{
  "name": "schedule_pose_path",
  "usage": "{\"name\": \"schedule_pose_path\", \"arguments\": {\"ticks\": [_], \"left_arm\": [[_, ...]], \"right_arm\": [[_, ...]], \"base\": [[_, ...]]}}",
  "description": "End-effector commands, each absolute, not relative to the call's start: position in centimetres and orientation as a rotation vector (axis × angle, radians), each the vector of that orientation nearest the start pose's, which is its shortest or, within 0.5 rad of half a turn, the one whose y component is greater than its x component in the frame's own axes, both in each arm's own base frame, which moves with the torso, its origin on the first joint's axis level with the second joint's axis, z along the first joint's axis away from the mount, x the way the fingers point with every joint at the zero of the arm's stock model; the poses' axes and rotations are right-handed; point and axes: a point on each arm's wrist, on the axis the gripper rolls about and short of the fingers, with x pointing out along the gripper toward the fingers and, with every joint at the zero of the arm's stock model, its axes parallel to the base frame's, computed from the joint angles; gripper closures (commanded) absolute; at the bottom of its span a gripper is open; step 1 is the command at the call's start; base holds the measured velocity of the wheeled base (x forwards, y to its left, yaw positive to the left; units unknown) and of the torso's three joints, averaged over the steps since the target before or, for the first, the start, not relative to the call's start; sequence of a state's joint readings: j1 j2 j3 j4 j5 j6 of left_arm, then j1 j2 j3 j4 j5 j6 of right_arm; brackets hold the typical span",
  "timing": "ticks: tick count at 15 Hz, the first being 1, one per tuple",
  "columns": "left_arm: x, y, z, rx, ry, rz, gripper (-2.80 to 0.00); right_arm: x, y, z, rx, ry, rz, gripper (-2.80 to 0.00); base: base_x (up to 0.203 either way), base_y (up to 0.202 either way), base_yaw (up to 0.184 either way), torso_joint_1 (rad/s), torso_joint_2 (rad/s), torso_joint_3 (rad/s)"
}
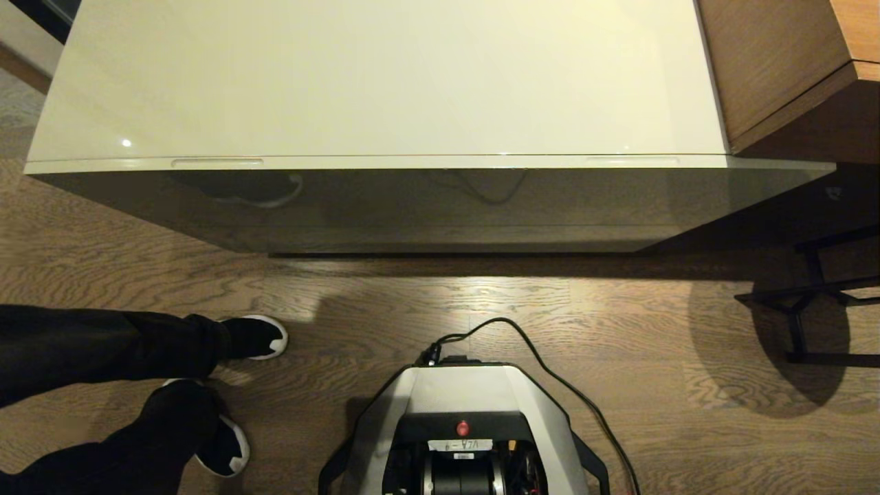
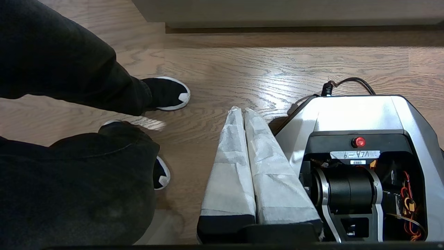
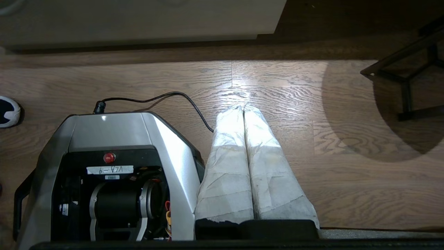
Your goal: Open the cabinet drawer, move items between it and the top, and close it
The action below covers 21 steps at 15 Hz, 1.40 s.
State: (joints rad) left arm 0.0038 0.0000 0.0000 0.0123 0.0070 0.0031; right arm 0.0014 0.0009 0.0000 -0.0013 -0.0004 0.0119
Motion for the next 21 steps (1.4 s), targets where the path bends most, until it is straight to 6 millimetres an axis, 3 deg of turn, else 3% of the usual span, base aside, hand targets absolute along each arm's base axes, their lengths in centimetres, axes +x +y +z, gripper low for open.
{"name": "schedule_pose_path", "arguments": {"ticks": [1, 21], "left_arm": [[-2.27, 0.01, 7.42, 0.003, 0.013, 0.011, 0.0], [-2.34, 0.02, 7.85, 0.015, -0.012, 0.02, 0.0]], "right_arm": [[-2.26, 0.0, 7.52, 0.012, 0.002, 0.001, 0.0], [-2.47, 0.0, 7.89, -0.017, 0.012, 0.003, 0.0]], "base": [[0.0, 0.0, 0.0, 0.0, 0.0, 0.0], [0.0, 0.0, 0.0, 0.0, 0.0, 0.0]]}}
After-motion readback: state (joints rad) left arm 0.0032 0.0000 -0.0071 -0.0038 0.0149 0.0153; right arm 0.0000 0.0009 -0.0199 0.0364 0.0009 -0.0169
